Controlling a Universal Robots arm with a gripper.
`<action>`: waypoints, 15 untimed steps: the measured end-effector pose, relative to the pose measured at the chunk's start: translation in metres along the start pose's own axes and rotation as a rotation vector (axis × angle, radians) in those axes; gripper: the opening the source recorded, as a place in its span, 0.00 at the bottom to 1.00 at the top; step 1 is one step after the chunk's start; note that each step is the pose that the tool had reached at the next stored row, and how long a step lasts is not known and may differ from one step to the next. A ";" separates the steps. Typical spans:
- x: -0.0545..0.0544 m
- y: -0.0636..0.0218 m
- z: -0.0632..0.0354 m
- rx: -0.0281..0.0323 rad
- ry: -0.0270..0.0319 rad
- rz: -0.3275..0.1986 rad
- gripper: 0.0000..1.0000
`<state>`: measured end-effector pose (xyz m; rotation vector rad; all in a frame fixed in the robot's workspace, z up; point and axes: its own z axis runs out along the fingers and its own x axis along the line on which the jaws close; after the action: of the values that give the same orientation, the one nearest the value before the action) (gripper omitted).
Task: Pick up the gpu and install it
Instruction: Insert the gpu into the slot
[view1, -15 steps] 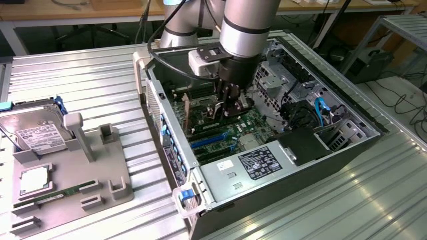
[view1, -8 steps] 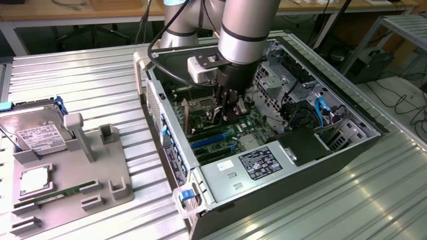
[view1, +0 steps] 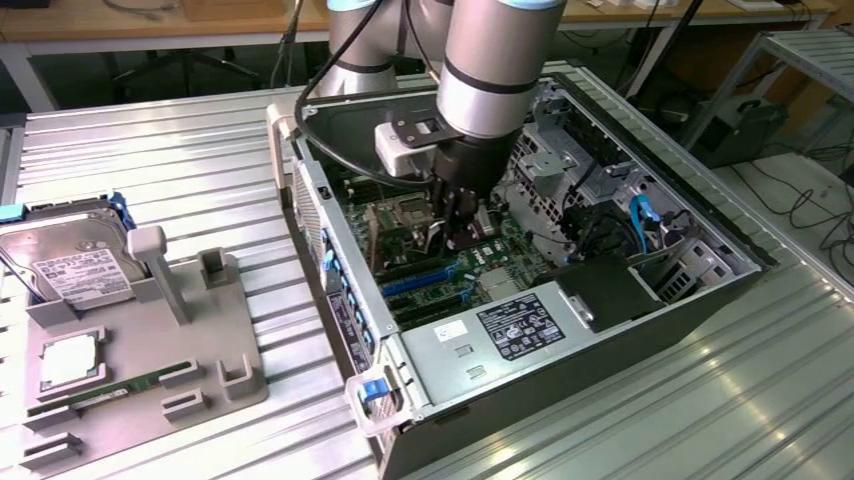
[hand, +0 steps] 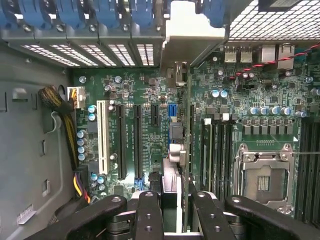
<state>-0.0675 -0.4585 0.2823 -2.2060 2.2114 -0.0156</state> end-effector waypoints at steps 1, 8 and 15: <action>0.000 0.0001 0.0017 0.0000 -0.0001 0.000 0.28; 0.000 0.0027 0.0095 0.0000 0.0001 0.000 0.28; 0.000 0.0090 0.0139 -0.0001 0.0001 0.000 0.28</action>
<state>-0.0761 -0.4587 0.2681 -2.2060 2.2116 -0.0157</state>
